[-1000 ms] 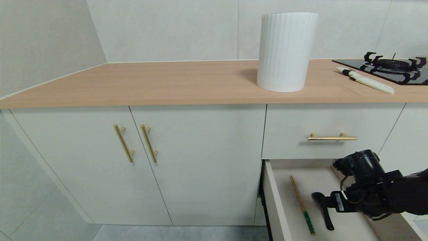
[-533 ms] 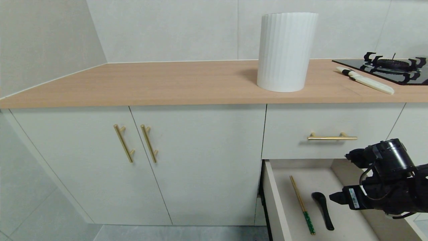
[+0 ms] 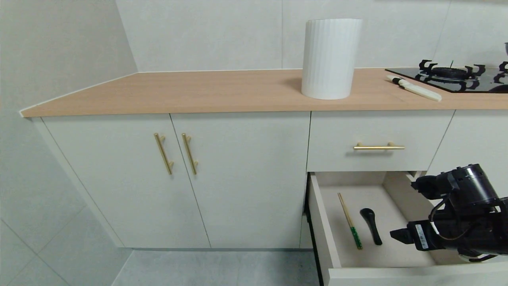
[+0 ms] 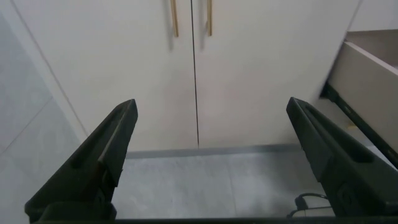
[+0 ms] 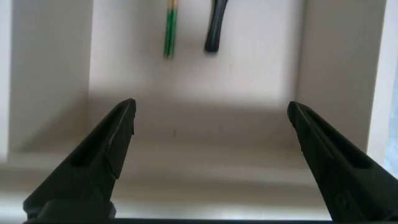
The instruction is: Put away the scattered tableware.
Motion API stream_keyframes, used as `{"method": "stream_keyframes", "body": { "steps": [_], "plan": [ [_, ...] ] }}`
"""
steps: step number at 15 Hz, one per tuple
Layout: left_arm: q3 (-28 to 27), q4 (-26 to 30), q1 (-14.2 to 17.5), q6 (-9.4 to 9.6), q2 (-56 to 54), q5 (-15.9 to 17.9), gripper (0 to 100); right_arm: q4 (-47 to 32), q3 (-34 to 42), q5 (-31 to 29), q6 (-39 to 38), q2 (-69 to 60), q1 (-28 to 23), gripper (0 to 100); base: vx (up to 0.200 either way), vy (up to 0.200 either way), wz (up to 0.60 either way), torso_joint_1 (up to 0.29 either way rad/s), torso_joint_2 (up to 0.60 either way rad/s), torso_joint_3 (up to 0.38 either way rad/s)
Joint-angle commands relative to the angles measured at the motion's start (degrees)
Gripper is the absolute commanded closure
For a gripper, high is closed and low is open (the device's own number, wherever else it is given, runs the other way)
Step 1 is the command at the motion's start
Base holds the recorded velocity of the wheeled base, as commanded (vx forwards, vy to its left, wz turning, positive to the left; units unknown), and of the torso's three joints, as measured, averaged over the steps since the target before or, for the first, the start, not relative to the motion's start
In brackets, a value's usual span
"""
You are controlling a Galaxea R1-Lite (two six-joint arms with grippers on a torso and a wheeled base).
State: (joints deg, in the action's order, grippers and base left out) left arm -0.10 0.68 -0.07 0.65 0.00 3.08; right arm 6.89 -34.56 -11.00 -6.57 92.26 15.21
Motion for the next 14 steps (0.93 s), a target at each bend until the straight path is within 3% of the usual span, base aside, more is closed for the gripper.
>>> {"method": "stream_keyframes", "body": {
  "steps": [1,2,8,14],
  "plan": [
    [0.01,0.02,-0.01,0.06,0.0,-0.01,0,-0.03,0.28,0.01,0.07,-1.38,0.69,0,-0.2,0.0,0.0,0.002,0.0,0.007],
    [0.01,0.02,-0.01,0.06,0.0,-0.01,0,-0.3,0.28,0.01,0.07,-2.26,1.31,0,-0.2,0.0,0.0,0.002,0.0,-0.002],
    [0.01,0.02,-0.01,0.06,0.0,-0.01,0,-6.27,0.37,0.1,0.15,-6.74,5.53,0,0.0,0.0,0.0,0.0,0.0,0.0],
    [0.01,0.02,-0.01,0.06,0.0,-0.01,0,-12.6,2.83,1.24,5.08,-4.54,9.66,0,0.0,0.0,0.0,0.0,0.0,0.0]
  ]
}}
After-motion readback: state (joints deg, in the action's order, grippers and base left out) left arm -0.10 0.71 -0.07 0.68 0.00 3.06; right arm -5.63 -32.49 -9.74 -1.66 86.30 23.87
